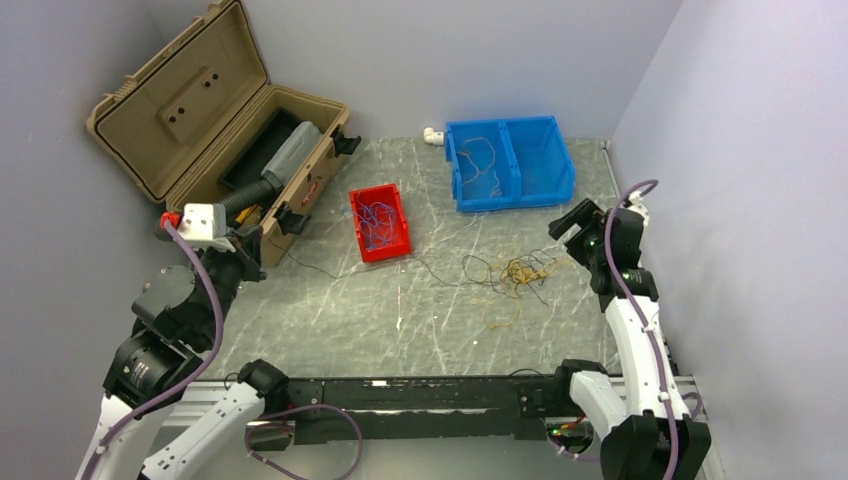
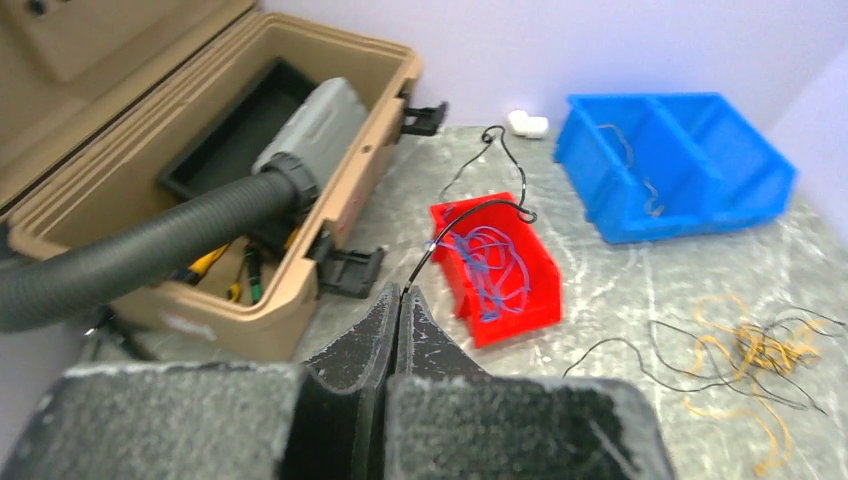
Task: Untangle the cables
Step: Untie the cable.
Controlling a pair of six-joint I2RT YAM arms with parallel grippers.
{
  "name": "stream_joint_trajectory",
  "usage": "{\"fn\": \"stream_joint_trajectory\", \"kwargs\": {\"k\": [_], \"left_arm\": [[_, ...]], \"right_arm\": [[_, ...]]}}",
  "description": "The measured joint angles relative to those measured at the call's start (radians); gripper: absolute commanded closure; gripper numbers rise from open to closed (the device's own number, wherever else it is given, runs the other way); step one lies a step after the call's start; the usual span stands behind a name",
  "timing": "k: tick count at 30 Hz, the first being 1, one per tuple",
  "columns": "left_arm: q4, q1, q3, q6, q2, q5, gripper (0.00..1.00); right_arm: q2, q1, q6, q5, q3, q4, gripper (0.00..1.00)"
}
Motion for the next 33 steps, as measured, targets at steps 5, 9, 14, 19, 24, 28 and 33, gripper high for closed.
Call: {"fn": "stream_joint_trajectory", "kwargs": {"k": [5,9,14,19,24,28,33], "left_arm": [[0.038,0.000,0.005,0.021,0.002,0.133,1.00],[0.048,0.000,0.012,0.025,0.014,0.174,1.00],[0.048,0.000,0.012,0.025,0.017,0.179,1.00],[0.047,0.000,0.012,0.024,0.017,0.171,1.00],[0.047,0.000,0.012,0.024,0.015,0.166,1.00],[0.049,0.000,0.008,0.024,0.010,0.159,1.00],[0.068,0.000,-0.042,0.035,-0.004,0.156,1.00]], "right_arm": [[-0.005,0.068,-0.107,-0.152,-0.060,0.064,0.12],[0.015,0.186,-0.134,-0.135,-0.063,0.064,0.12],[0.064,0.272,-0.088,-0.055,-0.094,0.064,0.11],[0.104,0.295,0.029,0.005,-0.167,0.061,0.13],[0.104,0.323,0.114,0.017,-0.214,0.065,0.15],[0.108,0.328,0.147,0.029,-0.231,0.080,0.16],[0.149,0.328,0.162,0.043,-0.249,0.111,0.17]]}}
